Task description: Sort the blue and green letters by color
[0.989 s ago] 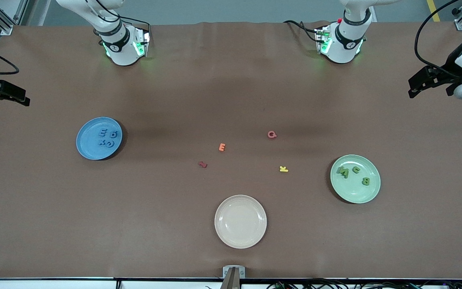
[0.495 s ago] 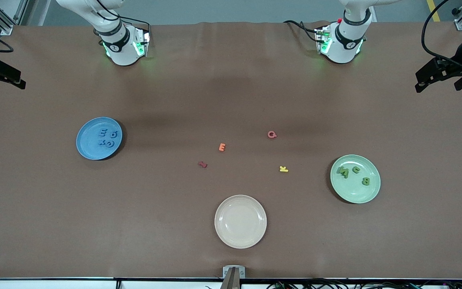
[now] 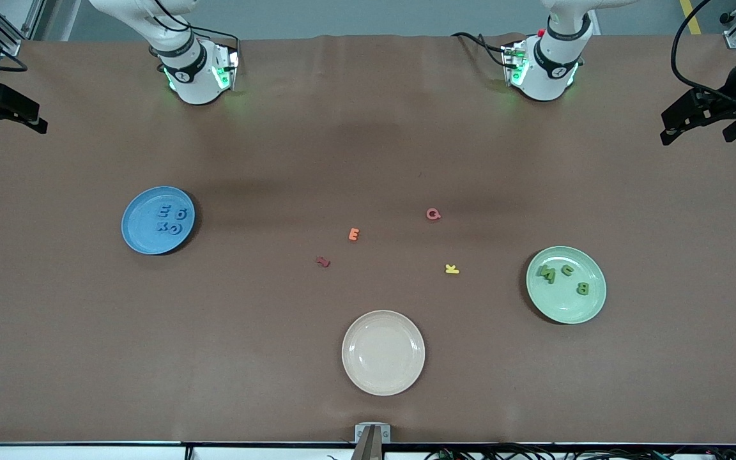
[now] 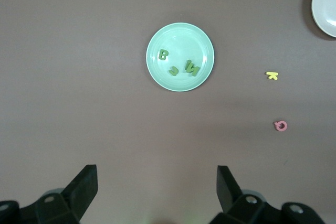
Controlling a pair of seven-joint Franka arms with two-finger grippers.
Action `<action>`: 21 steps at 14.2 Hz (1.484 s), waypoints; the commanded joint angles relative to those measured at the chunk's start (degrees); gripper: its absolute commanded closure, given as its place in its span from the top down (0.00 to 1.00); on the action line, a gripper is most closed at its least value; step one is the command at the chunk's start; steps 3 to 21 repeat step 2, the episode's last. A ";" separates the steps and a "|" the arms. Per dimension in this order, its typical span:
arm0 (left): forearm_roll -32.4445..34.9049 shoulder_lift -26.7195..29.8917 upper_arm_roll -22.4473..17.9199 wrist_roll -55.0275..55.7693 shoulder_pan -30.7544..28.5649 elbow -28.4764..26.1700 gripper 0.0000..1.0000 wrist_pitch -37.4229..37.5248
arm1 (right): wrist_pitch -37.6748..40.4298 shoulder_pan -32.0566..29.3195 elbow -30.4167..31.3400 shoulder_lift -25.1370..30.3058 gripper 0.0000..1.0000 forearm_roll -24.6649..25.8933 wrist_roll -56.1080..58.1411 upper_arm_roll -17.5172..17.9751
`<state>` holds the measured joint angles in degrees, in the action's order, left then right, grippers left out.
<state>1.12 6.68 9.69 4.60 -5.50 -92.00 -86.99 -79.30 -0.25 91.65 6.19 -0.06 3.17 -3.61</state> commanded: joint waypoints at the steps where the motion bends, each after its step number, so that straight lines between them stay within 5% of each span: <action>1: -0.77 -0.53 0.15 -0.30 -0.04 1.65 1.00 1.47 | -1.99 -0.72 2.04 1.63 1.00 -1.00 -0.19 0.71; 21: -0.77 -0.79 0.15 -0.21 0.05 1.65 1.00 1.47 | -2.52 -0.80 2.13 1.72 1.00 -0.91 -0.19 0.71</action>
